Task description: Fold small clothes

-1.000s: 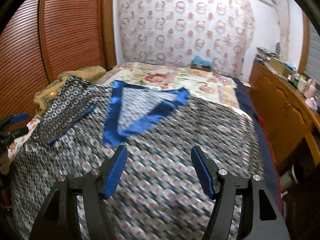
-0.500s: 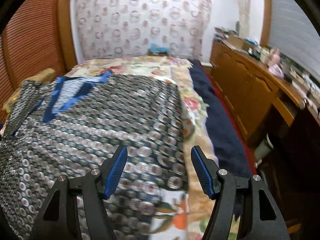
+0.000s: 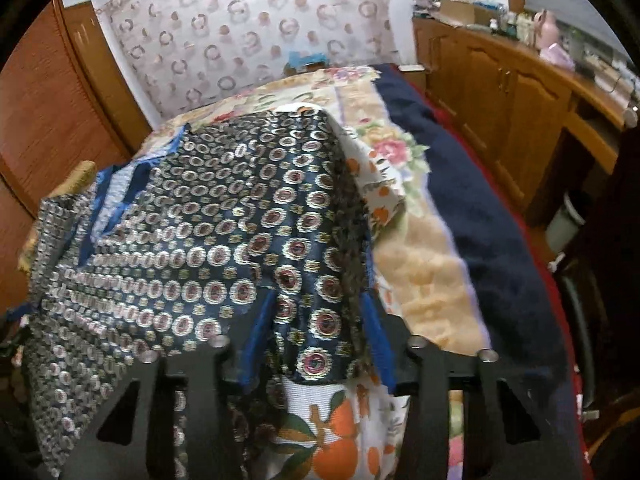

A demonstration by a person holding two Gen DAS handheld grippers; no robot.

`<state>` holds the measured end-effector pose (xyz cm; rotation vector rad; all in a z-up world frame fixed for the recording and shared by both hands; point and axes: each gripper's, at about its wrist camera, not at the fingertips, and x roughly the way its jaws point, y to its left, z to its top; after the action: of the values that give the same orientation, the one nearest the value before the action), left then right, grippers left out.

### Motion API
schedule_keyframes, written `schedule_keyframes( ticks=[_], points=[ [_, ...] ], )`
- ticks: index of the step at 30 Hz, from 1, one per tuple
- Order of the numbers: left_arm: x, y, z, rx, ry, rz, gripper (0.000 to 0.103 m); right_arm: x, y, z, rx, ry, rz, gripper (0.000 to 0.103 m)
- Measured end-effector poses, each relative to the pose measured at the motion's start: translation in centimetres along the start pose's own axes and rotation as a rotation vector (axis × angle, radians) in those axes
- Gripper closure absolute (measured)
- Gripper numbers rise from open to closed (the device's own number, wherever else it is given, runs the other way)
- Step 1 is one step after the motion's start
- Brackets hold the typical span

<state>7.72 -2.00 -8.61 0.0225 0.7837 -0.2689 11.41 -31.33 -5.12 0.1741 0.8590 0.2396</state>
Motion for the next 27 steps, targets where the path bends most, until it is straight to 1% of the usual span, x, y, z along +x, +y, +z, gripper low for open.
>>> schedule_keyframes(
  ticks=[3, 4, 5, 6, 9, 10, 11, 13, 15, 17, 20, 24, 25, 27],
  points=[
    [0.4, 0.3, -0.1, -0.008, 0.023, -0.004, 0.017, -0.3, 0.8, -0.1, -0.051, -0.014, -0.052, 0.076],
    [0.7, 0.3, -0.1, -0.01, 0.034, -0.007, 0.017, -0.3, 1.2, -0.2, -0.081, -0.024, -0.079, 0.081],
    [1.0, 0.3, 0.0, -0.012, 0.049, -0.01, 0.017, -0.5, 1.9, -0.4, -0.12, -0.039, -0.124, 0.087],
    [1.2, 0.4, 0.0, -0.012, 0.063, -0.01, 0.017, -0.6, 2.6, -0.5, -0.152, -0.048, -0.156, 0.096],
    [2.0, 0.4, -0.1, -0.011, 0.105, 0.002, 0.017, -1.3, 4.2, -1.2, -0.194, -0.078, -0.193, 0.099],
    [2.0, 0.3, -0.1, -0.006, 0.106, 0.008, 0.017, -1.7, 5.0, -1.5, -0.217, -0.102, -0.22, 0.1],
    [2.1, 0.1, -0.2, -0.002, 0.108, 0.012, 0.016, -2.0, 5.4, -1.5, -0.227, -0.116, -0.223, 0.1],
    [2.1, -0.1, -0.2, 0.01, 0.114, 0.018, 0.014, -3.0, 6.4, -1.9, -0.236, -0.156, -0.207, 0.1],
    [2.4, -0.6, -0.3, 0.036, 0.128, 0.023, 0.006, -3.7, 7.6, -1.9, -0.254, -0.195, -0.187, 0.1],
    [2.8, -1.2, -0.4, 0.075, 0.15, 0.037, 0.0, -4.8, 8.3, -2.0, -0.276, -0.231, -0.146, 0.1],
    [2.8, -1.4, -0.4, 0.088, 0.149, 0.031, 0.0, -5.2, 10.8, -2.6, -0.336, -0.257, -0.088, 0.1],
    [2.8, -1.3, -0.5, 0.085, 0.15, 0.035, 0.0, -3.8, 14.3, -4.7, -0.416, -0.209, -0.019, 0.1],
    [2.8, -1.3, -0.5, 0.085, 0.15, 0.034, 0.0, -3.4, 14.9, -5.4, -0.433, -0.191, 0.001, 0.1],
    [2.7, -1.4, -0.5, 0.085, 0.15, 0.034, 0.0, -2.3, 15.8, -5.9, -0.453, -0.165, 0.022, 0.1]
  ],
)
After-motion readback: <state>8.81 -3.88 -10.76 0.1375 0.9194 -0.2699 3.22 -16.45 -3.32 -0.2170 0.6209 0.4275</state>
